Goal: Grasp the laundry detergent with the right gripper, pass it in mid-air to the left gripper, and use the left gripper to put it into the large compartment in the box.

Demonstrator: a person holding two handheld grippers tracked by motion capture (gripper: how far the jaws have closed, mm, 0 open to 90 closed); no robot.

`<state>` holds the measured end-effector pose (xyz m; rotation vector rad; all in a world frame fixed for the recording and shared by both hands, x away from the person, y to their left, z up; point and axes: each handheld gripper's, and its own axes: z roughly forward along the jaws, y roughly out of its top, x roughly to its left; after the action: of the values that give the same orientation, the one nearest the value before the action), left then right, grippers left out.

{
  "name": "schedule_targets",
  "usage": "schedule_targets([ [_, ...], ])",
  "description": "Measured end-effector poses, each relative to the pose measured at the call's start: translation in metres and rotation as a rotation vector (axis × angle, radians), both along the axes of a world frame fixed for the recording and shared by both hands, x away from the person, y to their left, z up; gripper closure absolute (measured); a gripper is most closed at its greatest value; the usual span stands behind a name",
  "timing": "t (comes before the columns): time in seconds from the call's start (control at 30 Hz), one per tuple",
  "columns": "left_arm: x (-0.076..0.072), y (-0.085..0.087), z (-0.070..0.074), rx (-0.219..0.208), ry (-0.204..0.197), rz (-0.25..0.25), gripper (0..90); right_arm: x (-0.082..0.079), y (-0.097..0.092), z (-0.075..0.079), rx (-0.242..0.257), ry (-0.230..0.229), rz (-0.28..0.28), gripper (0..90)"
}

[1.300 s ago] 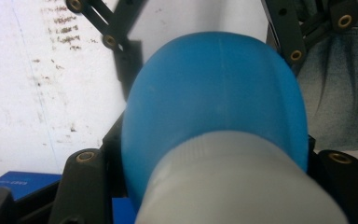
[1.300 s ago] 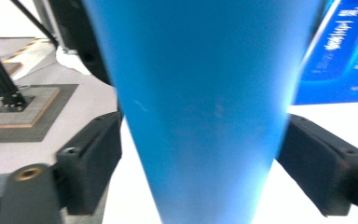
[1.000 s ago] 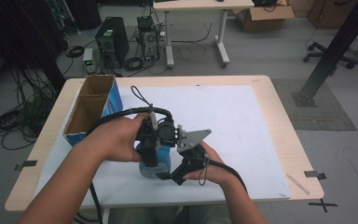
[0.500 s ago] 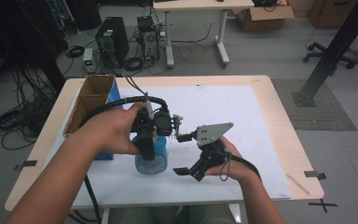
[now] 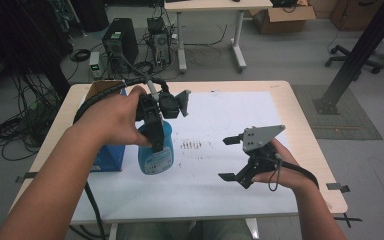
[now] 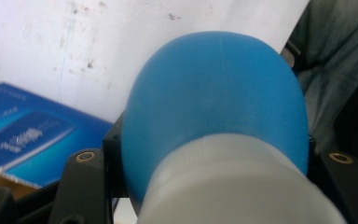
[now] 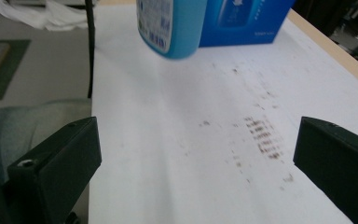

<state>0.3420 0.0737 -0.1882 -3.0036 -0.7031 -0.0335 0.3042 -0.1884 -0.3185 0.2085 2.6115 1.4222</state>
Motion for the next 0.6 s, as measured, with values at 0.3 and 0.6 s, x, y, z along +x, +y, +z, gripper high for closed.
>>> schedule_targets([
  [0.3,0.023,0.021,0.033,-0.042,-0.021,0.238,39.4,-0.002,-0.016,0.013,-0.124,-0.026,-0.032,1.1],
  [0.6,0.04,0.045,0.054,-0.036,-0.058,0.443,39.3,0.004,-0.019,0.019,-0.164,-0.022,-0.045,1.5],
])
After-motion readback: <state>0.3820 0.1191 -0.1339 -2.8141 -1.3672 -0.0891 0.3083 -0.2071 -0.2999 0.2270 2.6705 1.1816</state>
